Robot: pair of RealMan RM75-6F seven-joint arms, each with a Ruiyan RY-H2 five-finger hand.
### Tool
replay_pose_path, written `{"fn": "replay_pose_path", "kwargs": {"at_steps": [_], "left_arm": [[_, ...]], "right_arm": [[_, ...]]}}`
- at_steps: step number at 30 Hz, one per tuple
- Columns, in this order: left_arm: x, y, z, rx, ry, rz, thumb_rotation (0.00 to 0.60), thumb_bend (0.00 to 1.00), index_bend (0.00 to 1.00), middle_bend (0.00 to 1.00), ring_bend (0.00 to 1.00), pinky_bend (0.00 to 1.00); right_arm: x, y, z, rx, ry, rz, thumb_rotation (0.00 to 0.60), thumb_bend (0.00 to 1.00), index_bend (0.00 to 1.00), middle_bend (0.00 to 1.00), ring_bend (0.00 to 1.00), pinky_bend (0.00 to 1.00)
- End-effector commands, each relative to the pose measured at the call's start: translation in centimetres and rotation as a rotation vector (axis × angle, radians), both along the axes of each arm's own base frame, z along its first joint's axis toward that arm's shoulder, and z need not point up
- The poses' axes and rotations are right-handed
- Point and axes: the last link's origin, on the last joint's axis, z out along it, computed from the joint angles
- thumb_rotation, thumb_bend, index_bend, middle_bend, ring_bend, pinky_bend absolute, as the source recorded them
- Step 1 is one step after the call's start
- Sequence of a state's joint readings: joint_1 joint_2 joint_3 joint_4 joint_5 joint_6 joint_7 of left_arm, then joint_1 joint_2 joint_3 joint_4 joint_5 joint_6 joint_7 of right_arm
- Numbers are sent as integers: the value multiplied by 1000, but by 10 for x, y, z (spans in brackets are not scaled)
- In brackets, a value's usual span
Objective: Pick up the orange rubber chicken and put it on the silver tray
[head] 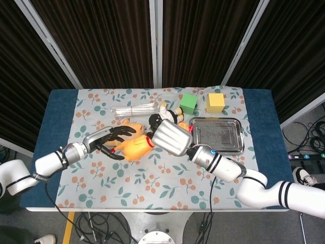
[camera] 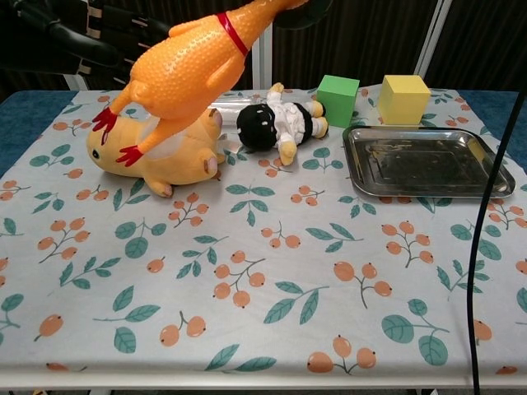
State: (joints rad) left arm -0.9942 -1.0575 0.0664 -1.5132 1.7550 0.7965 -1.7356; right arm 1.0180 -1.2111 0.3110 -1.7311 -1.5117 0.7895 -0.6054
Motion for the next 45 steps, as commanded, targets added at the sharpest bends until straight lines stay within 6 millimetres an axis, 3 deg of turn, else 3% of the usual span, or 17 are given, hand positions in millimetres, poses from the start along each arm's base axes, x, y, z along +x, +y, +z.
{"fn": "replay_pose_path", "kwargs": {"at_steps": [1, 5, 16, 25, 33, 39, 45], "left_arm": [[4, 3, -4, -2, 18, 13, 600, 50, 255, 248, 193, 309], [4, 4, -7, -2, 56, 41, 600, 72, 284, 288, 243, 309], [11, 0, -16, -9, 120, 22, 600, 104, 287, 291, 245, 311], [9, -1, -20, -1, 124, 28, 600, 254, 359, 357, 300, 367], [5, 3, -21, 18, 126, 46, 600, 443, 528, 549, 477, 523], [2, 5, -22, 68, 106, 73, 600, 608, 739, 779, 715, 787], [1, 4, -24, 86, 89, 109, 600, 711, 857, 938, 863, 879]], "right_arm": [[1, 1, -3, -1, 7, 5, 600, 466, 797, 636, 642, 904], [4, 1, -7, -6, 8, 8, 600, 466, 797, 636, 643, 904], [13, 1, -13, -9, 9, 16, 600, 466, 799, 635, 643, 904], [14, 2, -16, -8, 7, 9, 600, 466, 800, 635, 643, 904], [16, 5, -17, 6, -6, 12, 600, 465, 804, 638, 645, 905], [16, 9, -16, 23, -24, 8, 600, 464, 809, 643, 649, 909], [12, 16, -17, 44, -22, 12, 600, 463, 813, 645, 653, 913]]}}
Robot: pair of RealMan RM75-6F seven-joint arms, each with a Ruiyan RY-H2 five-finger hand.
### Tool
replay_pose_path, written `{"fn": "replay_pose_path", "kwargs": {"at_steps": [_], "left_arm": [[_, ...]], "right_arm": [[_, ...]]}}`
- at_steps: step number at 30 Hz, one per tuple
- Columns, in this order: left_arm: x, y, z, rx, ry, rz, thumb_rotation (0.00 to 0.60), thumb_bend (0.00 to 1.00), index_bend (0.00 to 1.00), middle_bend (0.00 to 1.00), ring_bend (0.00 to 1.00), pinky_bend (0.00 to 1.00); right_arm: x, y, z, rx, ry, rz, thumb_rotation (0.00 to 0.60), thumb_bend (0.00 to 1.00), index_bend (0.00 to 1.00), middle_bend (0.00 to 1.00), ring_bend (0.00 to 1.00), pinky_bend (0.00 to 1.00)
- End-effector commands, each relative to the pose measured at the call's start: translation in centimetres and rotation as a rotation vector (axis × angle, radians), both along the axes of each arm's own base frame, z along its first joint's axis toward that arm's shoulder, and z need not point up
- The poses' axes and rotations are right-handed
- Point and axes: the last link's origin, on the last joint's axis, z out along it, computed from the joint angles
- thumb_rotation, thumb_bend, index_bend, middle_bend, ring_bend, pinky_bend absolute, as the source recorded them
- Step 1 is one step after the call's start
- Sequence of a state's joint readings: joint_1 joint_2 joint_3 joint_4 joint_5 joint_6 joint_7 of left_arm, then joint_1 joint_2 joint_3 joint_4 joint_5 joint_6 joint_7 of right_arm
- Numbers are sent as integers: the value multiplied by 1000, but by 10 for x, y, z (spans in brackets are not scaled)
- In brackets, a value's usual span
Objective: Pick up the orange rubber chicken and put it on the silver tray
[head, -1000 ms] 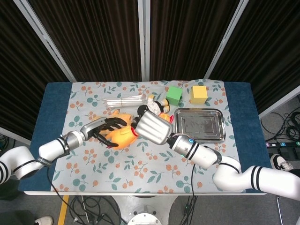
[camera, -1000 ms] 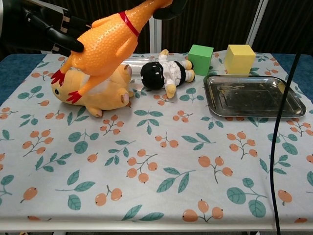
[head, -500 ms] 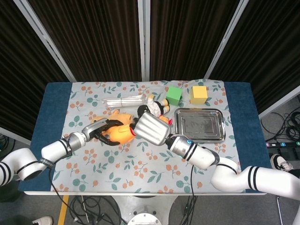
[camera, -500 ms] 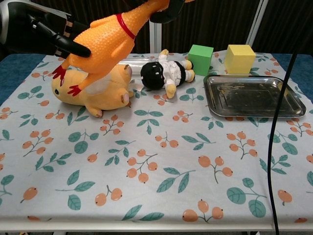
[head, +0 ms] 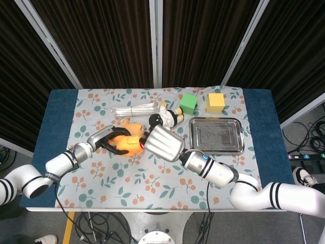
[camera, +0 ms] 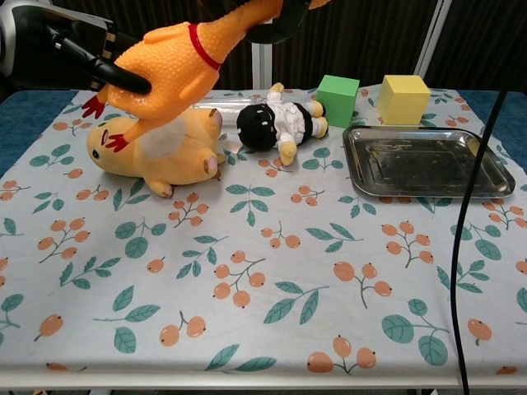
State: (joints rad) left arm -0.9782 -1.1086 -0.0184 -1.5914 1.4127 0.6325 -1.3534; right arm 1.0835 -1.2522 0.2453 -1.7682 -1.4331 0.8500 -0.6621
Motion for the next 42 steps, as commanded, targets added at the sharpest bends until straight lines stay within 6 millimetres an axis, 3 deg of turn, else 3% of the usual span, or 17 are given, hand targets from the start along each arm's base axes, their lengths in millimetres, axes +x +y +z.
{"fn": "replay_pose_path", "kwargs": {"at_steps": [1, 7, 10, 12, 15, 18, 22, 27, 42], "left_arm": [[0, -1, -2, 10, -14, 19, 600, 728, 867, 953, 877, 886], [-1, -1, -3, 29, -26, 39, 600, 797, 921, 1000, 967, 946], [-3, -2, -3, 39, -39, 51, 600, 787, 869, 969, 927, 930], [-4, -4, -2, 36, -47, 56, 600, 717, 717, 837, 776, 858], [-8, -5, -1, 40, -25, 33, 600, 475, 381, 502, 445, 599], [-10, -6, 0, 40, -40, 32, 600, 336, 250, 299, 257, 429], [-12, -7, 2, 44, -60, 16, 600, 243, 206, 182, 161, 329], [-11, -9, 2, 43, -62, -25, 600, 212, 185, 122, 121, 298], [-1, -8, -6, 7, -32, -89, 600, 212, 184, 118, 118, 293]], "right_arm": [[-2, 3, -1, 8, 0, -2, 600, 463, 814, 645, 654, 914], [-5, 3, -1, 10, -4, -7, 600, 462, 816, 647, 655, 915], [-5, 0, 0, 2, -6, -12, 600, 462, 817, 647, 655, 915], [-6, -3, 1, -5, -7, -18, 600, 462, 817, 647, 655, 915], [-8, -7, 1, -12, -4, -25, 600, 463, 817, 648, 655, 915], [-10, -10, 0, -13, 3, -32, 600, 463, 817, 648, 655, 915], [-13, -15, -3, -17, 14, -40, 600, 462, 817, 648, 655, 915], [-11, -17, -6, -12, 11, -40, 600, 463, 817, 648, 655, 915], [-3, -18, -10, -13, -5, -23, 600, 463, 819, 649, 655, 915]]}}
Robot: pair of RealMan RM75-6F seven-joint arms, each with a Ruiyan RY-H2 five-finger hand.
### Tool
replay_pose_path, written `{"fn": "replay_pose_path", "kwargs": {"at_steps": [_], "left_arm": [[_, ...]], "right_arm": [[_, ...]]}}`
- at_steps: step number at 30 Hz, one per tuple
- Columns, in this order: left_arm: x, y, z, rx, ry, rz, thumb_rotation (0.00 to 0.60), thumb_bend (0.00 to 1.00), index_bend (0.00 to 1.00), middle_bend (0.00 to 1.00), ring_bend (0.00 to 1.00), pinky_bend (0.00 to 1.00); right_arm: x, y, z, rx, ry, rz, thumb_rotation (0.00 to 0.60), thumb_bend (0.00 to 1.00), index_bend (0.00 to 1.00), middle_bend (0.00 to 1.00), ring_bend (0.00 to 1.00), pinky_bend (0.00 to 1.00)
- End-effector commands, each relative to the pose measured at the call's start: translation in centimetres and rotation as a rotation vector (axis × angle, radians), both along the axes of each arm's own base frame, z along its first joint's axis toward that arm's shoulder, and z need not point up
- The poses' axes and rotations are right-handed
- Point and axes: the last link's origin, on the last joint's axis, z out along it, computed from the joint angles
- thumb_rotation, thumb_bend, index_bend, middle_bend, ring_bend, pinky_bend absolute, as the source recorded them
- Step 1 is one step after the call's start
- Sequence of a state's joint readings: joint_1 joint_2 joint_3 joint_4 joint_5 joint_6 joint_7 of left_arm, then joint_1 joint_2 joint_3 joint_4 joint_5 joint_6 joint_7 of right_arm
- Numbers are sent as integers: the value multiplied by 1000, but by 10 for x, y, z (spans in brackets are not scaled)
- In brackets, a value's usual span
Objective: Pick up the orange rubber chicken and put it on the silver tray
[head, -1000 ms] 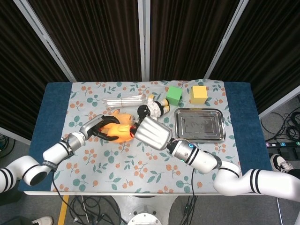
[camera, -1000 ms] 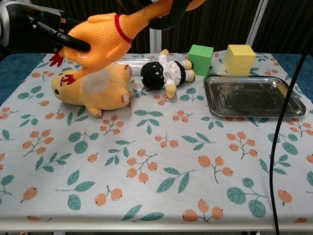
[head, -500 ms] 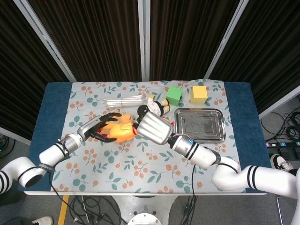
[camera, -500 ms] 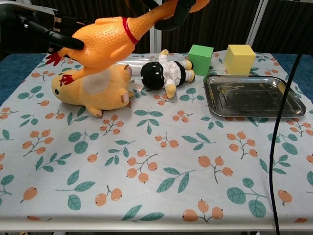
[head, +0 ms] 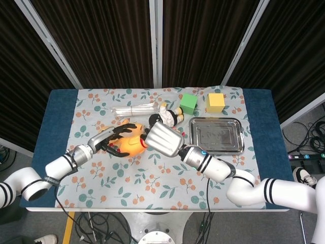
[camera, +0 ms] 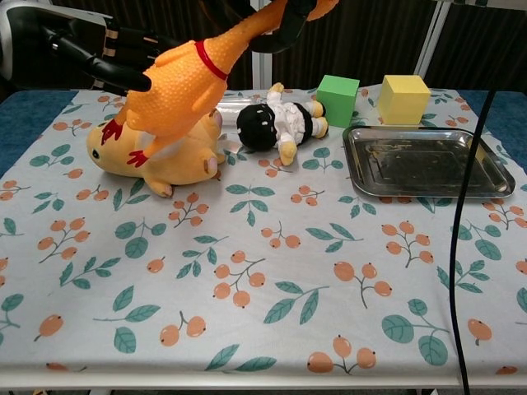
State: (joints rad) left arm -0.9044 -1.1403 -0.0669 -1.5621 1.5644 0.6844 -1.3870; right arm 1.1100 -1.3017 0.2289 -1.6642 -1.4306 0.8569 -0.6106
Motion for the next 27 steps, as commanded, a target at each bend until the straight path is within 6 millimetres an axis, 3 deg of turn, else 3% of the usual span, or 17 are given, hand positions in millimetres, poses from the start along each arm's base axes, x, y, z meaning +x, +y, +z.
{"fn": "replay_pose_path", "kwargs": {"at_steps": [1, 5, 7, 10, 12, 17, 23, 27], "left_arm": [[1, -1, -3, -9, 13, -10, 600, 212, 184, 118, 119, 293], [2, 1, -6, -21, 16, 2, 600, 213, 216, 132, 119, 292], [0, 4, -7, -16, 21, 13, 600, 226, 283, 196, 147, 297], [-1, 8, -8, 0, 11, 42, 600, 325, 476, 411, 318, 403], [-2, 8, -8, -9, -7, 68, 600, 462, 611, 575, 476, 545], [-9, 10, -9, 4, 55, 33, 600, 630, 671, 727, 646, 666], [-11, 13, -10, 38, 62, 52, 600, 787, 817, 941, 900, 862], [-12, 14, -9, 52, 61, 69, 600, 844, 839, 992, 947, 897]], "right_arm": [[2, 0, 0, -9, -7, 7, 600, 462, 820, 649, 655, 915], [3, 1, 0, -1, -19, 8, 600, 462, 820, 650, 655, 915], [3, 1, 0, 2, -22, 8, 600, 463, 820, 651, 655, 916], [3, 3, 0, 3, -24, 13, 600, 462, 820, 651, 655, 916], [2, 4, 1, 5, -25, 14, 600, 462, 820, 652, 656, 917], [2, 7, 2, 13, -37, 13, 600, 463, 824, 655, 661, 923], [0, 14, 0, 35, -39, 22, 600, 462, 829, 657, 664, 925], [-2, 20, -1, 48, -36, 32, 600, 462, 833, 659, 666, 926]]}}
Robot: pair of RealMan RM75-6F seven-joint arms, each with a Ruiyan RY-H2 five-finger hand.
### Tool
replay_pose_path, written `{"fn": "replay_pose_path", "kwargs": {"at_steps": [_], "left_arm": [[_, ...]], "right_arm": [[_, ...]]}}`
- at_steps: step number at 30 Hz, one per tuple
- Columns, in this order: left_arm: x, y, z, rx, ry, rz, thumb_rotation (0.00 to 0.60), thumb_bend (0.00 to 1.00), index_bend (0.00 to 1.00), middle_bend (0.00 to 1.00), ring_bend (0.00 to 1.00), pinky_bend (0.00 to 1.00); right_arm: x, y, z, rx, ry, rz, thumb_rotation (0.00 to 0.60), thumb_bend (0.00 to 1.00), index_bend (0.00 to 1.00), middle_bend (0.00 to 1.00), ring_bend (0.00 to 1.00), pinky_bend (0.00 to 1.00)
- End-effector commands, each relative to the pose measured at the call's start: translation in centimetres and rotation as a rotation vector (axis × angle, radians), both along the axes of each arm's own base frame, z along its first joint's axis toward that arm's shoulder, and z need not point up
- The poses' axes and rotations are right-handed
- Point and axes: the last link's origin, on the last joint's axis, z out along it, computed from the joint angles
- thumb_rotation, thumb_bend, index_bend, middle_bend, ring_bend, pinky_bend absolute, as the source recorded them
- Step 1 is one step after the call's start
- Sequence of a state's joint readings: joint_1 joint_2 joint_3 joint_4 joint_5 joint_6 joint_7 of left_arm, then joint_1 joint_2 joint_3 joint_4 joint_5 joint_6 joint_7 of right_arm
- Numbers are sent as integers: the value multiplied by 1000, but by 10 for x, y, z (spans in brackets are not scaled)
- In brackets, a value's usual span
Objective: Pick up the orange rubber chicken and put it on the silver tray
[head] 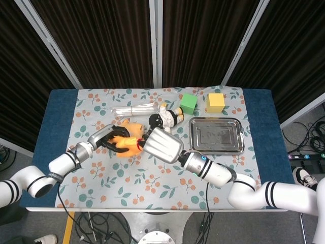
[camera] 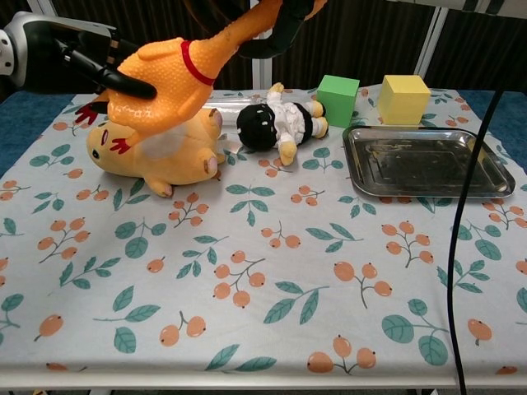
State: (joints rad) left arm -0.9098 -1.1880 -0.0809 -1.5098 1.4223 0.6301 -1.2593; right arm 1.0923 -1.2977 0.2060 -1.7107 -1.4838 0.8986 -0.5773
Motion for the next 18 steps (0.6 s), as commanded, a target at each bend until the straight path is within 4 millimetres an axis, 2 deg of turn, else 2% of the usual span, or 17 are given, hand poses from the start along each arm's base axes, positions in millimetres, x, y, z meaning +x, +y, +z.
{"fn": "replay_pose_path", "kwargs": {"at_steps": [1, 8, 10, 11, 12, 13, 14, 15, 18], "left_arm": [[-1, 0, 0, 8, -2, 14, 600, 854, 840, 997, 953, 902], [-3, -1, 1, 19, -15, 33, 600, 853, 838, 996, 958, 907], [-3, -3, 3, 21, -27, 37, 600, 818, 793, 948, 912, 884], [-3, -5, 3, 20, -34, 38, 600, 772, 717, 882, 845, 837], [-3, -6, 4, 18, -39, 37, 600, 689, 590, 786, 747, 761], [-3, -9, 5, 13, -49, 35, 600, 578, 437, 659, 622, 666], [-4, -10, 6, 11, -60, 35, 600, 496, 348, 566, 531, 593], [-5, -11, 7, 14, -70, 36, 600, 385, 251, 429, 400, 490], [-10, -13, 12, 39, -115, 46, 600, 212, 192, 207, 185, 310]], "right_arm": [[-2, 4, -1, 8, 0, 5, 600, 462, 833, 659, 666, 926], [-2, 1, -1, -1, 0, 1, 600, 462, 834, 659, 667, 927], [-2, -2, 0, -10, -7, -9, 600, 462, 834, 659, 667, 927], [-3, -4, 1, -13, -11, -14, 600, 462, 834, 659, 667, 927], [-3, -6, 1, -15, -14, -20, 600, 462, 834, 659, 667, 927], [-4, -8, 1, -16, -17, -29, 600, 462, 834, 659, 666, 926], [-4, -10, 2, -16, -20, -35, 600, 462, 834, 659, 666, 926], [-5, -11, 2, -17, -22, -39, 600, 462, 834, 659, 667, 926], [-9, -14, 3, -19, -27, -51, 600, 462, 834, 659, 666, 927]]}}
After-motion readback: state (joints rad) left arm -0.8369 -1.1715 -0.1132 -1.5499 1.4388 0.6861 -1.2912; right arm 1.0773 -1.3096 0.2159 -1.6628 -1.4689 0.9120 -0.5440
